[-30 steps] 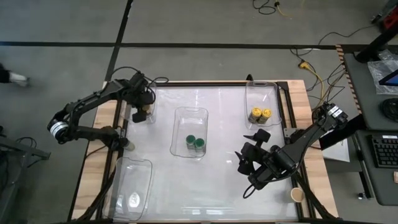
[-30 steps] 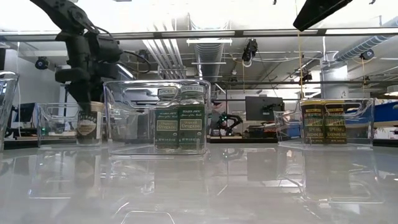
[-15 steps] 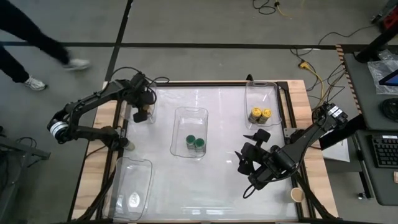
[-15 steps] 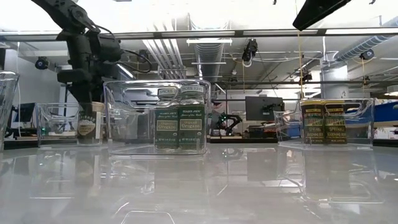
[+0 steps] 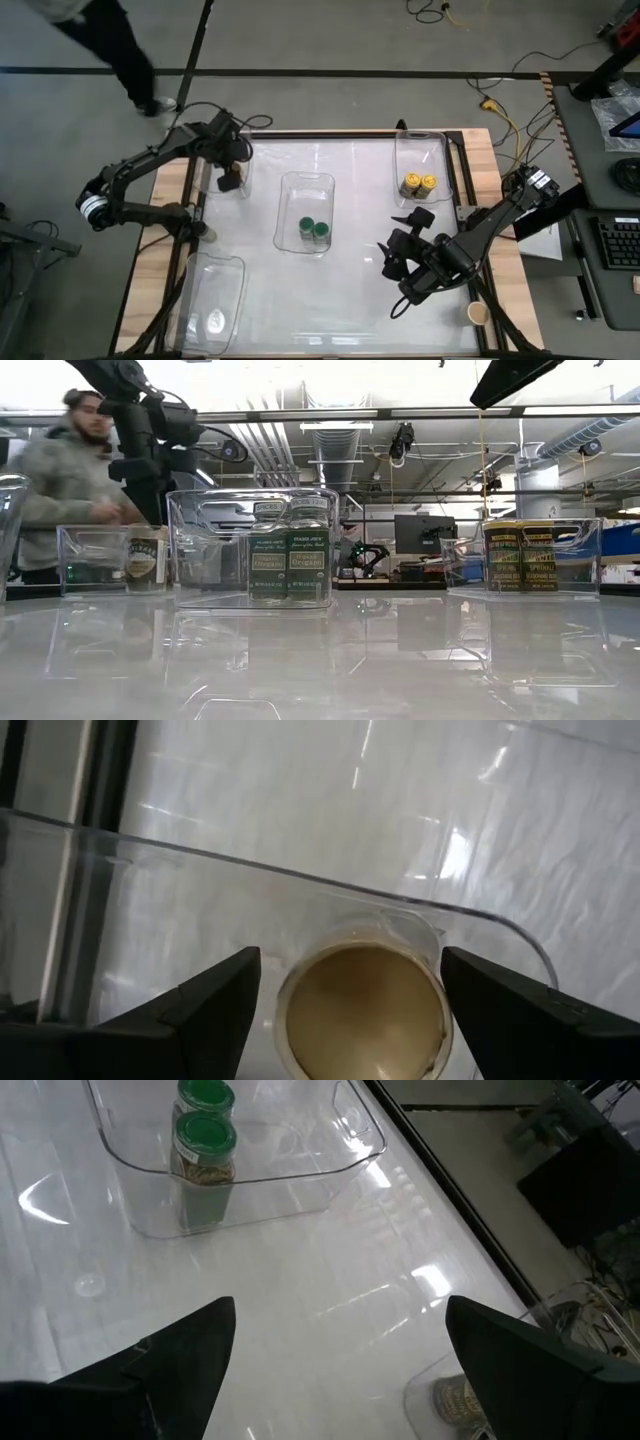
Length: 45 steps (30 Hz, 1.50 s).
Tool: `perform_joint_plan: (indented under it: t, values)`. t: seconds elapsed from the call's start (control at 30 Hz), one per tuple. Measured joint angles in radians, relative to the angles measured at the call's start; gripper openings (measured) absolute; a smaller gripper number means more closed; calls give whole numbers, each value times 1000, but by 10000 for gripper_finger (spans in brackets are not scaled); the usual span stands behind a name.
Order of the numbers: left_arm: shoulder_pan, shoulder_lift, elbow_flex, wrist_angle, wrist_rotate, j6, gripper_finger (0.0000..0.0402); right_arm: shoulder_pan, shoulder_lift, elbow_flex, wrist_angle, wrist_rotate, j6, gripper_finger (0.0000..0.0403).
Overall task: Sort spices by type
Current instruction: Put the top golden seasoning bottle into the top left transparent bin, then put the golden seasoning bottle into the top left transparent bin
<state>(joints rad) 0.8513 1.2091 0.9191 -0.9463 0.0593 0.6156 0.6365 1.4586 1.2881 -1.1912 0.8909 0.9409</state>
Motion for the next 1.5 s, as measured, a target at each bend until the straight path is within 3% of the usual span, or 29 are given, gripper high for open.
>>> perform_joint_plan:
  t: [0.23, 0.43, 0.63, 0.8, 1.03, 1.13, 1.33, 1.5]
  values:
    - [-12, 0, 72, -28, 12, -27, 293, 0, 0, 0, 0, 0, 0, 352]
    - [-74, -2, 237, -62, 52, -92, 293, 0, 0, 0, 1, 34, -2, 352]
    - [-161, -3, 416, -63, 261, -267, 292, -2, 0, 0, 5, 55, -38, 352]
    - [-302, -5, 463, -45, 318, -363, 286, -9, 0, 0, 8, 86, -54, 352]
    - [-610, 2, 445, 138, 269, -511, 279, -11, -23, 65, -8, 69, -205, 352]
    - [-756, 15, 437, 217, 146, -543, 279, -8, -35, 119, -4, -26, -295, 352]
    - [-988, 63, 393, 415, -61, -583, 278, -7, -44, 165, 1, -429, -351, 352]
    - [-1073, 125, 333, 568, -126, -594, 278, -6, -39, 166, 3, -536, -319, 352]
